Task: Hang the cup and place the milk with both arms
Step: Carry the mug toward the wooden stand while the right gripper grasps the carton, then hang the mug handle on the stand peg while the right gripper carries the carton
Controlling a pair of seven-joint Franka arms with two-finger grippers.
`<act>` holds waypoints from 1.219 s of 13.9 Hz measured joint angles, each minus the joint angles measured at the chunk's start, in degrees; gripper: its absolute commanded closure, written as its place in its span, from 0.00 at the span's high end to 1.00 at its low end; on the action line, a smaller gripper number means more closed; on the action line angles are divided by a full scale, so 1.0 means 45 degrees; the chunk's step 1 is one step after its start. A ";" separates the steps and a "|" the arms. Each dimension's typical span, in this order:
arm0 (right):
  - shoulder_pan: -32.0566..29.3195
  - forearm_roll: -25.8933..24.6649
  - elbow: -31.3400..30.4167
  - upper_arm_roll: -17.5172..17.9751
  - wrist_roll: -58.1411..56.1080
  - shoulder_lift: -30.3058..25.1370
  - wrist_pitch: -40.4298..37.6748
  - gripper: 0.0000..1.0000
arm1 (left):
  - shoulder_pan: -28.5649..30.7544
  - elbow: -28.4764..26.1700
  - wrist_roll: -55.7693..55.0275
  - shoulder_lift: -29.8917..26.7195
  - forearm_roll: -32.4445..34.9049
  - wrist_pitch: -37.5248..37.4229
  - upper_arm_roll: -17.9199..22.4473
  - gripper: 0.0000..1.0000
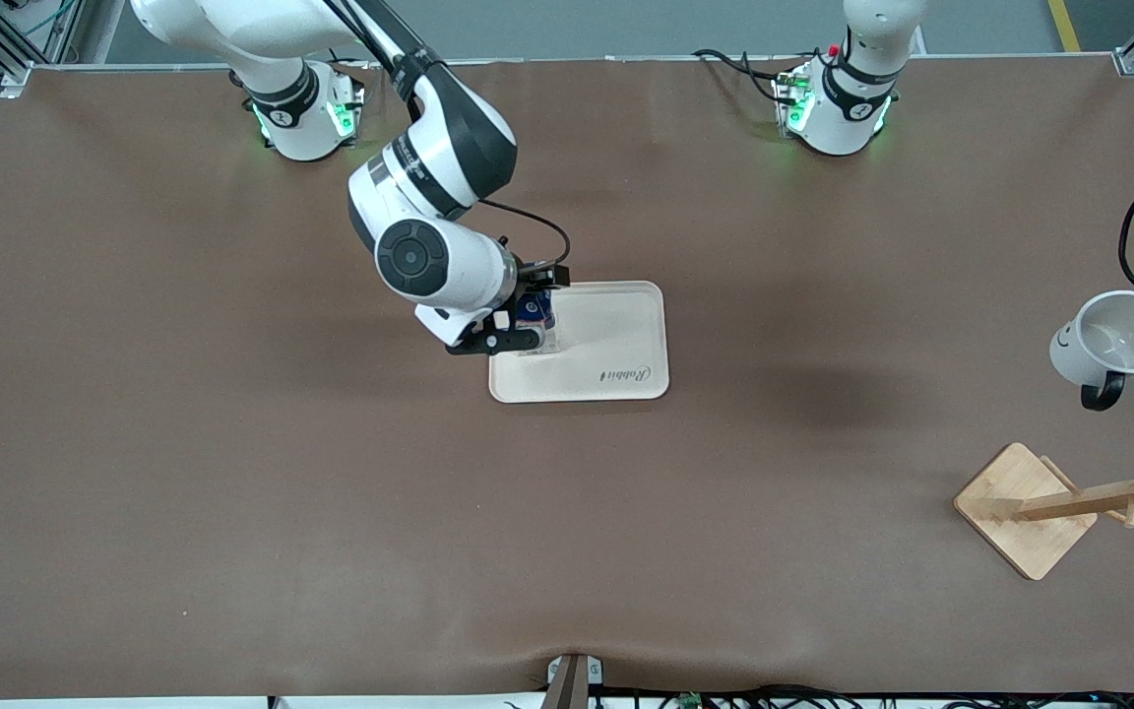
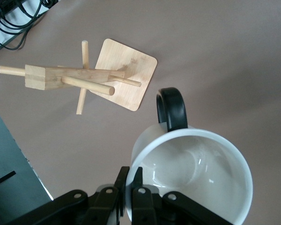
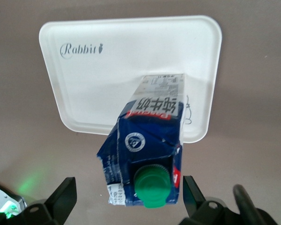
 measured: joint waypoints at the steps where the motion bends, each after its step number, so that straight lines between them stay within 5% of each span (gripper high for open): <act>1: 0.0143 -0.0176 -0.0011 -0.0003 -0.0004 0.0058 -0.0006 1.00 | 0.0114 0.0024 0.0096 0.0103 -0.0185 0.0087 0.0003 0.00; 5: 0.0339 -0.1151 -0.0057 -0.0009 -0.0005 0.0416 0.0045 1.00 | 0.0467 0.0291 0.0581 0.0602 -0.0409 0.0403 0.0009 0.00; 6: 0.0353 -0.1264 -0.0064 -0.0010 -0.0005 0.0521 0.0172 0.92 | 0.0486 0.0482 0.0779 0.0770 -0.0409 0.0431 0.0012 0.00; 7: 0.0368 -0.1321 -0.0070 -0.0012 -0.0005 0.0625 0.0322 0.26 | 0.0513 0.0676 0.0955 0.0941 -0.0409 0.0435 0.0020 0.00; 8: 0.0397 -0.1390 -0.0072 -0.0014 -0.0003 0.0708 0.0414 0.05 | 0.0564 0.0826 0.1076 0.1106 -0.0409 0.0436 0.0029 0.00; 13: 0.0513 -0.1439 0.0120 -0.0093 0.0794 0.0725 -0.0183 0.00 | 0.0734 0.1106 0.1258 0.1589 -0.0422 0.0691 0.0077 0.00; 17: 0.0124 -0.1449 0.2127 -0.0356 0.1112 0.0551 -0.3421 0.00 | 0.0904 0.1135 0.1269 0.1822 -0.0438 0.0886 0.0082 0.00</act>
